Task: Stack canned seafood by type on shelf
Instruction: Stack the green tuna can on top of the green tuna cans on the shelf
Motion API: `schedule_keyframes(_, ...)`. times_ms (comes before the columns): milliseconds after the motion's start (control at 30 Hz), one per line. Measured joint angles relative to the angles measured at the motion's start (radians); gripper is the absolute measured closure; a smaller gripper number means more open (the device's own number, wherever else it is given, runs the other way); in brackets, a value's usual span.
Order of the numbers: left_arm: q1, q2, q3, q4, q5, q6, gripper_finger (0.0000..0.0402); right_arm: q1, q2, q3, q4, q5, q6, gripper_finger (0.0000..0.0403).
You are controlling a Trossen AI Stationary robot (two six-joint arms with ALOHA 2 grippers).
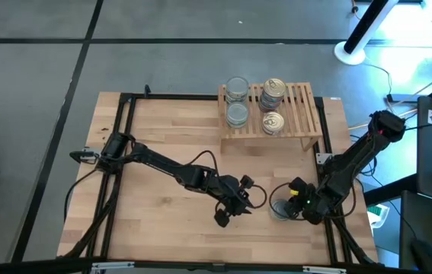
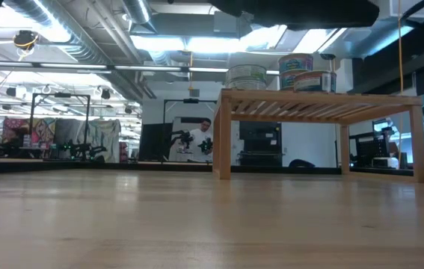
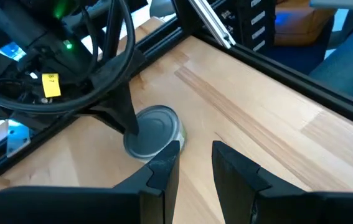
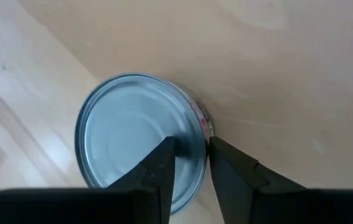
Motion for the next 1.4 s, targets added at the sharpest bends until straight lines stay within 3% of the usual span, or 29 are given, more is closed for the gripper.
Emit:
schedule_keyframes(500,-0.014,0.060,0.000,0.016,0.000,0.012,0.0312,0.000,0.104,0.000,0.201,0.037,0.014,0.0304)
schedule_keyframes(767,-0.030,0.143,0.000,0.175,0.000,0.099,0.0309,0.000,0.107,-0.002,0.196,0.086,0.088,0.0304)
schedule_keyframes(1000,-0.035,0.218,0.000,0.298,-0.021,0.111,0.0259,0.000,0.106,-0.002,0.183,0.086,0.124,0.0304)
schedule_keyframes(1200,-0.030,0.253,0.000,0.305,-0.023,0.094,0.0208,0.000,0.106,-0.002,0.166,0.087,0.156,0.0304)
schedule_keyframes(1400,-0.019,0.305,0.001,0.388,-0.024,0.111,0.0192,0.000,0.106,-0.002,0.173,0.092,0.172,0.0304)
